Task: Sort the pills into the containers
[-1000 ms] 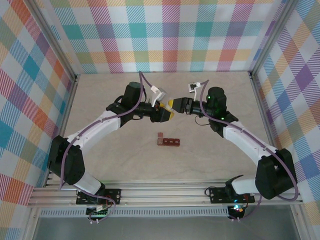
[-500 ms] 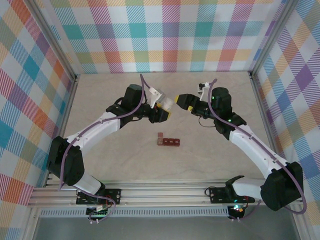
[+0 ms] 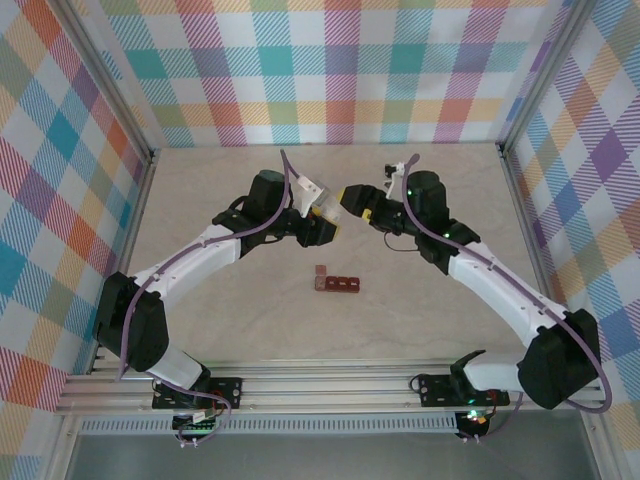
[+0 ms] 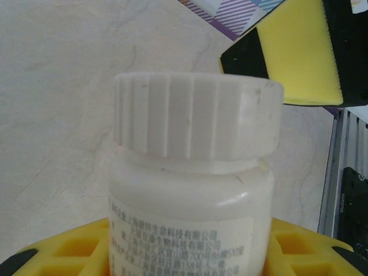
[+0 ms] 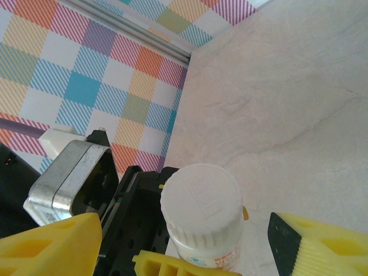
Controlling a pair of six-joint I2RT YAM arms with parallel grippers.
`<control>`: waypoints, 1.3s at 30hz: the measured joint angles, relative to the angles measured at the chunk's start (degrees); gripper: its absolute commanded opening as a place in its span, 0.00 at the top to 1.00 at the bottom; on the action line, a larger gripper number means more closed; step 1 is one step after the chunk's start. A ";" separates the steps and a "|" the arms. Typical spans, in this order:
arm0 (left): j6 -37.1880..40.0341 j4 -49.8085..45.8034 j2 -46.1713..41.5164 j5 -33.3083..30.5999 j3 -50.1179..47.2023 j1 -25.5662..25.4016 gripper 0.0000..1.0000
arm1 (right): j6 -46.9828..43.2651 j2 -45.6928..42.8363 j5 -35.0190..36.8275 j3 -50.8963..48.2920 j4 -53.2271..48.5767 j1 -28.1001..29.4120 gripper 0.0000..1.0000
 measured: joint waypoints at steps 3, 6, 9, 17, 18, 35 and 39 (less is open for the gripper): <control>0.00 0.00 0.00 0.00 0.00 -0.02 1.00 | 0.00 0.96 0.31 0.92 -0.28 0.46 0.24; 0.00 0.00 0.02 0.02 0.00 -0.11 1.00 | -0.02 2.08 0.52 2.03 -0.37 1.07 0.25; 0.00 0.00 0.02 0.02 0.00 -0.26 1.00 | -0.04 2.95 0.94 2.43 -0.37 1.44 0.27; 0.00 0.00 -0.02 0.02 0.00 -0.48 1.00 | -0.07 4.11 1.99 2.45 -0.39 1.84 0.37; 0.00 0.00 -0.02 0.02 0.00 -0.50 1.00 | -0.04 4.11 2.03 2.45 -0.39 1.84 0.38; -0.04 0.00 -0.13 0.15 0.00 -0.83 1.00 | -1.70 6.95 1.90 3.56 -0.39 2.91 0.56; -0.09 0.09 -0.20 0.31 0.00 -0.81 1.00 | -5.03 6.78 1.25 2.99 0.90 2.78 0.56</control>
